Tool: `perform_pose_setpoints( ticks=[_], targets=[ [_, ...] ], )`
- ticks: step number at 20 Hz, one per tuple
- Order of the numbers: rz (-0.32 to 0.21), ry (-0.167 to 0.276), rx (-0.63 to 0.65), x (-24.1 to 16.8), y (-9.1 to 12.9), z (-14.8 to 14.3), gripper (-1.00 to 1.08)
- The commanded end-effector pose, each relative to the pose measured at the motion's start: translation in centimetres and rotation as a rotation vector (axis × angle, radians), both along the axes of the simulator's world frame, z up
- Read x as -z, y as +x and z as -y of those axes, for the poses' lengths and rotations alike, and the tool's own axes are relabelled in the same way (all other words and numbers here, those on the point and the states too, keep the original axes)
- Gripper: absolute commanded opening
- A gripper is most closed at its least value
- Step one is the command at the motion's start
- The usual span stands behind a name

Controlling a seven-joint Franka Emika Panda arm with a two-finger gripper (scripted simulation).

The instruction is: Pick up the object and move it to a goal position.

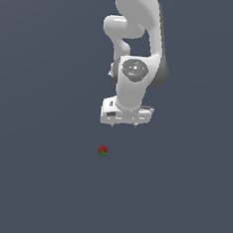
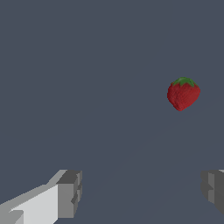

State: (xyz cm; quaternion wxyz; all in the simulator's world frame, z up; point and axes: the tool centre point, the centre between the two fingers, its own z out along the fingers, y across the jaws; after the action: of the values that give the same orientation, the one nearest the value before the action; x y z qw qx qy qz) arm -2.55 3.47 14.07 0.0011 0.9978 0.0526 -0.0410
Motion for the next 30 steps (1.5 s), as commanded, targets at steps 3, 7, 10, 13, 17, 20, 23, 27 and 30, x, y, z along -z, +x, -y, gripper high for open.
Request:
perform_pose_setpoints(
  ticks=[3, 7, 10, 13, 17, 20, 23, 27, 30],
  targets=[
    [-0.001, 0.000, -0.004, 0.0, -0.1, 0.0, 1.00],
    [0.000, 0.001, 0.006, 0.1, 0.1, 0.1, 1.00],
    [0.004, 0.001, 0.035, 0.4, 0.5, 0.4, 1.00],
    [0.010, 0.001, 0.081, 0.8, 1.2, 1.0, 1.00],
    [0.021, 0.000, 0.168, 1.7, 2.4, 2.1, 1.00],
    [0.032, -0.002, 0.253, 2.7, 3.6, 3.3, 1.00],
    [0.045, -0.005, 0.351, 3.8, 4.9, 4.6, 1.00],
    [0.060, -0.010, 0.460, 5.1, 6.2, 6.3, 1.00],
    [0.069, -0.014, 0.521, 5.8, 7.0, 7.2, 1.00]
  ],
)
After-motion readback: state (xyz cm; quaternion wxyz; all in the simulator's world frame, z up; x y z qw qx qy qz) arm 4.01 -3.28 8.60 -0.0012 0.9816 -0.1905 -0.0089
